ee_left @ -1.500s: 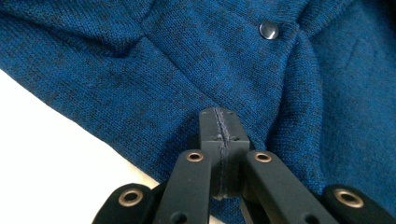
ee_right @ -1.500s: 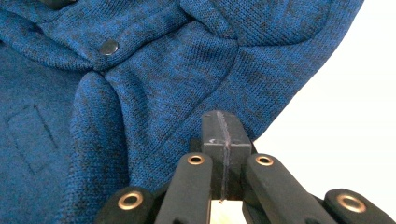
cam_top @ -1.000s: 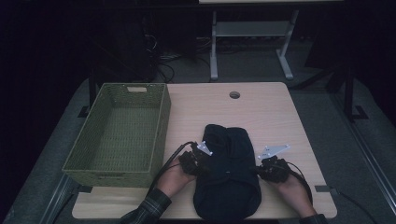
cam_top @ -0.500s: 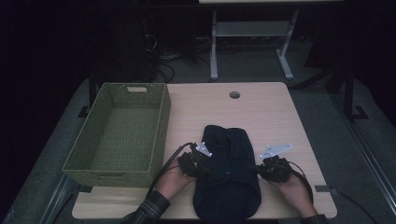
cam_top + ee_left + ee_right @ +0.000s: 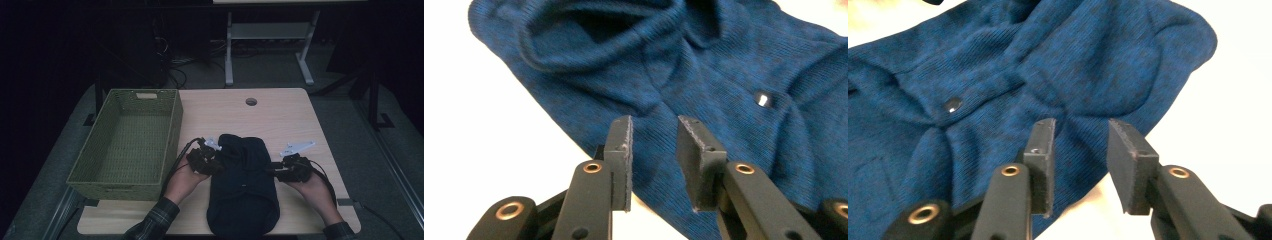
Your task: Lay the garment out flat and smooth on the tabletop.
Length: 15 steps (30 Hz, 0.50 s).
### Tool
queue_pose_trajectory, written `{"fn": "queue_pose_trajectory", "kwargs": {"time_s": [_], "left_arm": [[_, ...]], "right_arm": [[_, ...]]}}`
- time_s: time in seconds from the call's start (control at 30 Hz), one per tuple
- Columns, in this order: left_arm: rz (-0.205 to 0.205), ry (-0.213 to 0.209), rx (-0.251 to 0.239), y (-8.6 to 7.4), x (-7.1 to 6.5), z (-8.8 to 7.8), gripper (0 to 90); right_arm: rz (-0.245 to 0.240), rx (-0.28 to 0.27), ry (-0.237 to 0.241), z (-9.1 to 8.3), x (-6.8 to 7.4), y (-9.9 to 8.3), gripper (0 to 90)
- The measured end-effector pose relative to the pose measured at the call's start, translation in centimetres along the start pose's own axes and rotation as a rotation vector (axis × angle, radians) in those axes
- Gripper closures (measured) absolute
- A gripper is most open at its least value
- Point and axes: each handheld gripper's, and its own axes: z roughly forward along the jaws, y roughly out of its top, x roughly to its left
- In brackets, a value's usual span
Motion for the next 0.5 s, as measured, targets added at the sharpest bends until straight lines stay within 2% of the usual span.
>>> {"fn": "queue_pose_trajectory", "kwargs": {"time_s": [0.27, 0.3, 0.33, 0.5], "left_arm": [[-0.003, 0.056, -0.025, 2.0, 1.2, -0.2, 64.2], [-0.007, 0.059, -0.031, 2.3, 1.4, -0.3, 64.1], [-0.012, 0.062, -0.039, 2.6, 1.7, -0.4, 64.1], [-0.026, 0.083, -0.073, 4.1, 3.1, -0.5, 64.0]], "right_arm": [[0.002, -0.015, -0.004, 0.4, -1.7, 2.6, 60.2], [-0.002, -0.034, -0.001, 0.5, -2.0, 2.9, 60.2], [0.009, -0.029, 0.010, 0.5, -2.1, 3.3, 59.8], [0.008, -0.035, 0.006, 0.5, -3.1, 5.3, 58.6]]}}
